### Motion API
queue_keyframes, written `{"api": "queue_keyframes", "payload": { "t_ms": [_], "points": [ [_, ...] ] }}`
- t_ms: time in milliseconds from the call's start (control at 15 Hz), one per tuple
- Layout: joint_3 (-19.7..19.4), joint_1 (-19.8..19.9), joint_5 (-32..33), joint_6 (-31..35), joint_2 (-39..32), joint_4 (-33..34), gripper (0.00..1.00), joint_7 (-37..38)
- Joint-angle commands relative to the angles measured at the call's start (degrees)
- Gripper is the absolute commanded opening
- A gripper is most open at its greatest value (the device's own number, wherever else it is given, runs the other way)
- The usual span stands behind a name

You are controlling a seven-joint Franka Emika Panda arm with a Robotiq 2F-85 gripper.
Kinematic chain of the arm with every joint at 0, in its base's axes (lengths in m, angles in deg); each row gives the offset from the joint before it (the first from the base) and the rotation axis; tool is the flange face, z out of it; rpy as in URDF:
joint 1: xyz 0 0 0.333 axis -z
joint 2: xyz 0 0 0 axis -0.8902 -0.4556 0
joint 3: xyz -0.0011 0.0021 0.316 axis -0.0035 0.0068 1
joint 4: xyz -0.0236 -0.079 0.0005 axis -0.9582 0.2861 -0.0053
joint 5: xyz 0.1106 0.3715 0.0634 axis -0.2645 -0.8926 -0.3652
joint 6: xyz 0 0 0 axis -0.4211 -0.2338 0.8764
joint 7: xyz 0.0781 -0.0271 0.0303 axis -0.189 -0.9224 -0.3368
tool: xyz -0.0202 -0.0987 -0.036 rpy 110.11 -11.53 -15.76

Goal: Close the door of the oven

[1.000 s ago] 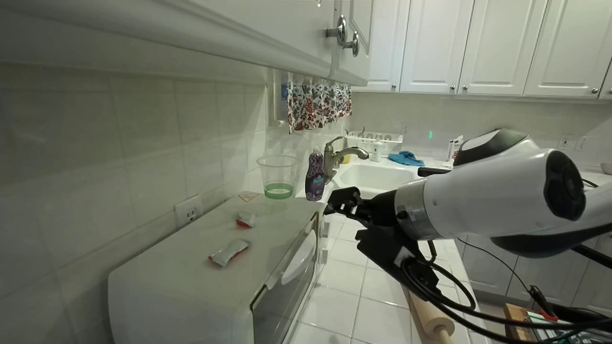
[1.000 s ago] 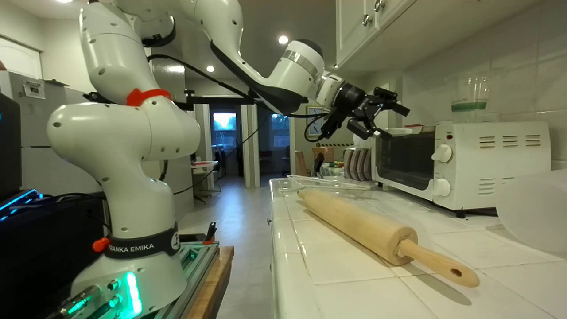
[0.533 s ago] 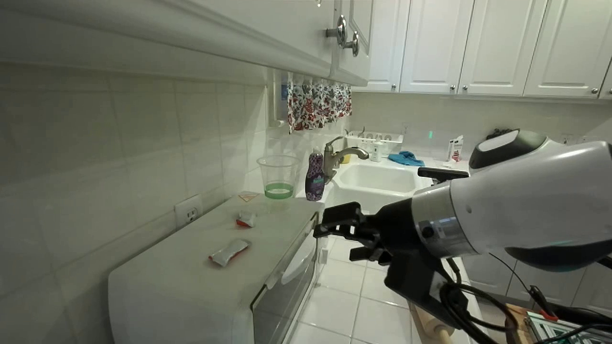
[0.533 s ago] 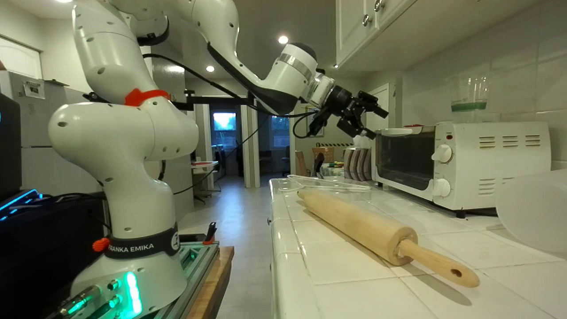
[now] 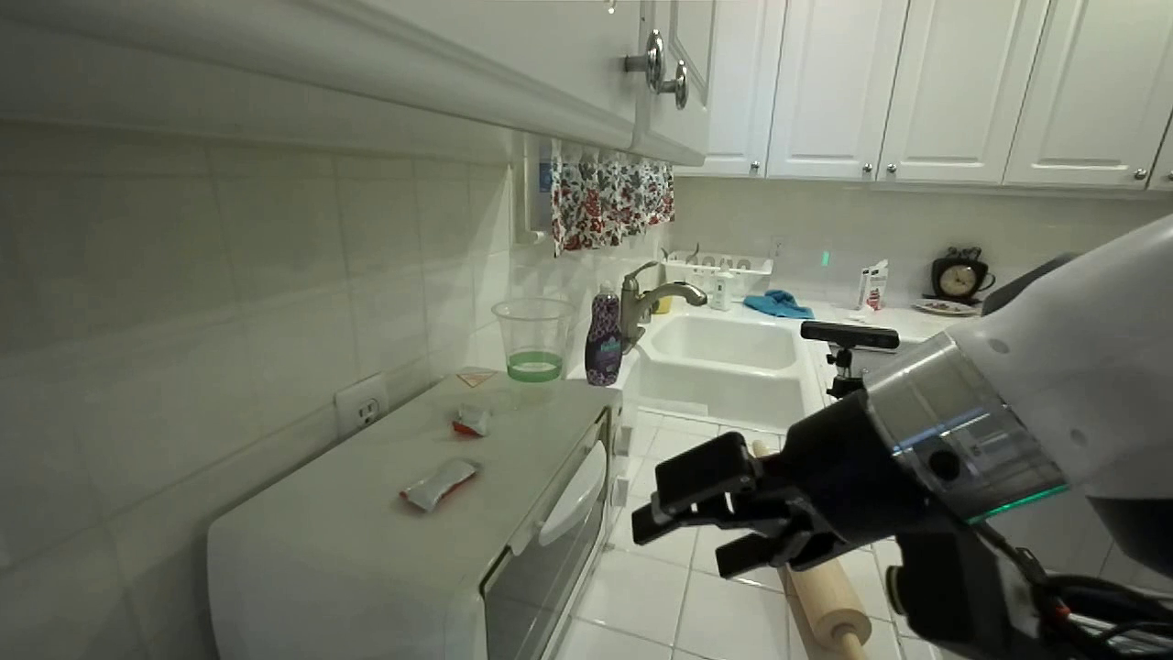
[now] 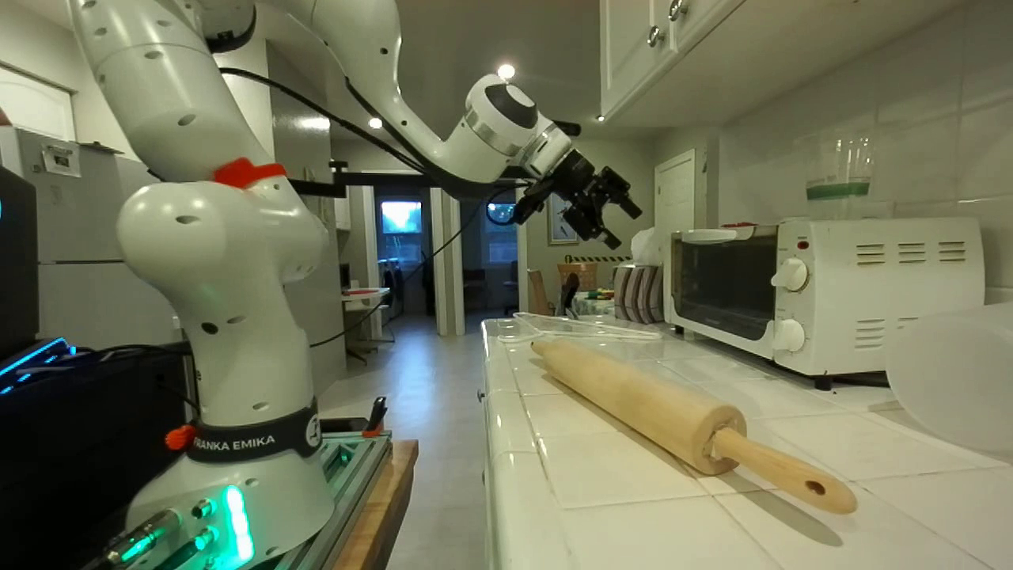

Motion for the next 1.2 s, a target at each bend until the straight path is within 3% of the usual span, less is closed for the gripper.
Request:
{"api": "queue_keyframes", "payload": {
  "t_ms": [0, 133, 200, 400, 1133],
  "points": [
    [-7.4, -11.8, -15.7, -8.5, 4.3, -1.7, 1.0, -14.6],
    [-7.6, -13.7, -22.5, -17.0, 7.9, -0.7, 1.0, -20.8],
    [-4.0, -9.1, -19.2, -11.4, 3.9, -0.1, 1.0, -16.2],
    [-4.5, -10.7, -22.9, -16.2, 7.7, -0.1, 1.0, -19.8],
    [-4.6, -10.7, -23.0, -16.4, 7.8, -0.2, 1.0, -20.2]
  ]
}}
